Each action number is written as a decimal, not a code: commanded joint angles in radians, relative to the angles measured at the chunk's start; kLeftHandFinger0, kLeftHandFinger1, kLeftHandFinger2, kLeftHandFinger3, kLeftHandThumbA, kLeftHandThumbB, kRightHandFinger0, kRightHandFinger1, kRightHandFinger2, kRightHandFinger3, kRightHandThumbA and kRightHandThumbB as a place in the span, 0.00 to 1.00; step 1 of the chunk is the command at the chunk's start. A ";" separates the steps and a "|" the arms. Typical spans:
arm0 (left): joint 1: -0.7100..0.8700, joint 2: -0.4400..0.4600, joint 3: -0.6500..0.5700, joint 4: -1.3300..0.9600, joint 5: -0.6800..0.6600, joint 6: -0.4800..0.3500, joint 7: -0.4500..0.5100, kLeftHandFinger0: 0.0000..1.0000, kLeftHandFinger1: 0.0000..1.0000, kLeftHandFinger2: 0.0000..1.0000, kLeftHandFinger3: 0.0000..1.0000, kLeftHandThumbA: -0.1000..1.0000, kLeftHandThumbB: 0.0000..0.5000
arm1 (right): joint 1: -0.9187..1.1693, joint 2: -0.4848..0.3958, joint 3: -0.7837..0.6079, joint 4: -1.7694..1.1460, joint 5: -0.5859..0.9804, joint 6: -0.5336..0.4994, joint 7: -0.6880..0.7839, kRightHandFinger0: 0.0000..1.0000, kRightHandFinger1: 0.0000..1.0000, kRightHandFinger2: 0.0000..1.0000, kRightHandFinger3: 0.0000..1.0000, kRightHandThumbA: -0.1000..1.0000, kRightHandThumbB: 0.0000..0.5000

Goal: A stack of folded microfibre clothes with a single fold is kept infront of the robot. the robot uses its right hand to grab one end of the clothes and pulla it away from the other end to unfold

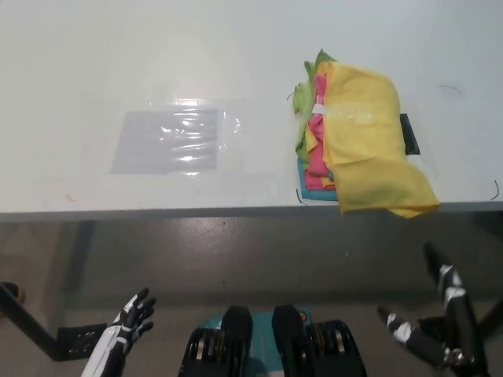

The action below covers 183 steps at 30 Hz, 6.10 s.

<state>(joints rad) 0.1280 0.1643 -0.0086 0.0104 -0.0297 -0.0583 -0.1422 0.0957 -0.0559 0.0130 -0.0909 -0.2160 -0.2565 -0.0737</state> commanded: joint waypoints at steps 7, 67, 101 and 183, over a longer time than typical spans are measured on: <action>-0.023 0.028 -0.012 0.006 -0.013 -0.041 -0.044 1.00 1.00 1.00 1.00 1.00 0.36 | -0.221 -0.008 -0.019 -0.286 -0.157 0.263 0.038 1.00 1.00 1.00 1.00 0.87 0.28; -0.080 0.042 -0.027 -0.029 0.027 0.014 -0.049 1.00 1.00 1.00 1.00 0.94 0.52 | -1.057 -0.034 0.130 1.116 -0.184 0.530 -0.029 1.00 1.00 1.00 1.00 1.00 0.76; -0.029 0.059 -0.027 -0.044 0.028 0.022 -0.043 1.00 1.00 1.00 1.00 0.93 0.42 | -0.961 -0.003 -0.228 1.096 0.184 0.007 -0.274 0.05 0.37 0.64 0.60 0.00 0.42; -0.063 0.002 0.030 0.026 -0.029 -0.063 -0.032 1.00 1.00 1.00 1.00 1.00 0.45 | -0.113 -0.032 0.170 0.229 0.123 0.031 0.062 1.00 1.00 1.00 1.00 1.00 0.37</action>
<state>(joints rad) 0.0810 0.1704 0.0127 0.0399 -0.0478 -0.0711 -0.1858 0.0235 -0.0831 0.2012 0.0917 -0.1788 -0.2212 -0.0791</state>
